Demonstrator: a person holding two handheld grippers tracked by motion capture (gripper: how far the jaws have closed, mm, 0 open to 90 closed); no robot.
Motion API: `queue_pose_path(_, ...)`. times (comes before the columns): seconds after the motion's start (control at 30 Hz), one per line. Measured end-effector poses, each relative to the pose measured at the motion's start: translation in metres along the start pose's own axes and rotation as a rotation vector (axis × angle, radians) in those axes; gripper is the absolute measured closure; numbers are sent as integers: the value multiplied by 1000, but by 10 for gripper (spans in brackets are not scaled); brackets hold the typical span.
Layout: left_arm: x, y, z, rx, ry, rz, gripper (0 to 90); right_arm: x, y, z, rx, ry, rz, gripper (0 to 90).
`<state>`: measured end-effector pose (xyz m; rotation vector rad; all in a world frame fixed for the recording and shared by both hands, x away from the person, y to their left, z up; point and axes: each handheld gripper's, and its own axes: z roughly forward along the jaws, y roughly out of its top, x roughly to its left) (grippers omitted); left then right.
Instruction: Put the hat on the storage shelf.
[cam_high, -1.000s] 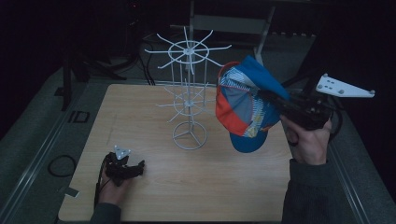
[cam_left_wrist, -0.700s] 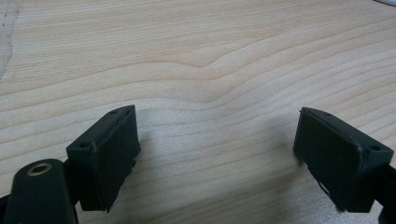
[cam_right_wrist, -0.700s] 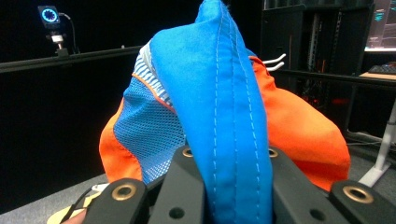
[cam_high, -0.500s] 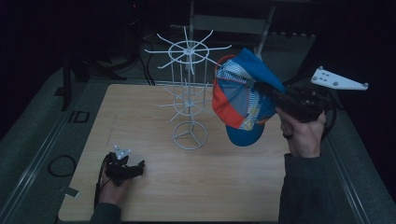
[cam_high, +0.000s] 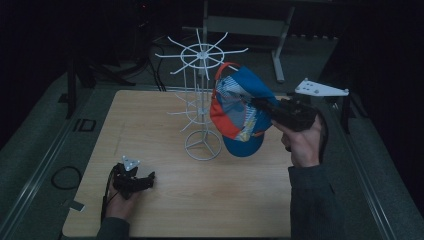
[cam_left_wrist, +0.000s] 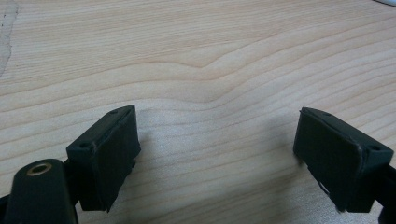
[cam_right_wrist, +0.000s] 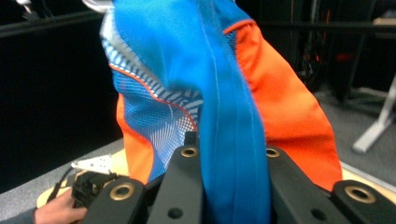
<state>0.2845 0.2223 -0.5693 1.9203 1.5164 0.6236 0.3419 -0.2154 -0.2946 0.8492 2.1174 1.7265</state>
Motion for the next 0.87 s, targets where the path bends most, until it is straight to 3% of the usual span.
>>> queue_pose_path(0.13, 0, 0, 0, 0, -1, -1, 146, -1, -8, 7, 61, -39, -8, 733)
queue_pose_path(0.23, 0, 0, 0, 0, -1, -1, 146, -1, -14, 8, 78, -77, -17, 661)
queue_pose_path(0.4, 0, 0, 0, 0, -1, -2, 146, 0, -25, 10, 148, -123, -22, 420)
queue_pose_path(0.47, 0, 0, 0, 1, 0, 1, 146, 2, -30, 13, 197, -166, -37, 302)
queue_pose_path(0.57, 0, 0, 0, -1, 0, -1, 146, 3, -37, 16, 239, -226, -69, 210)
queue_pose_path(0.87, 0, 0, 0, -2, 0, -1, 146, 5, -49, 17, 255, -203, -77, 169)
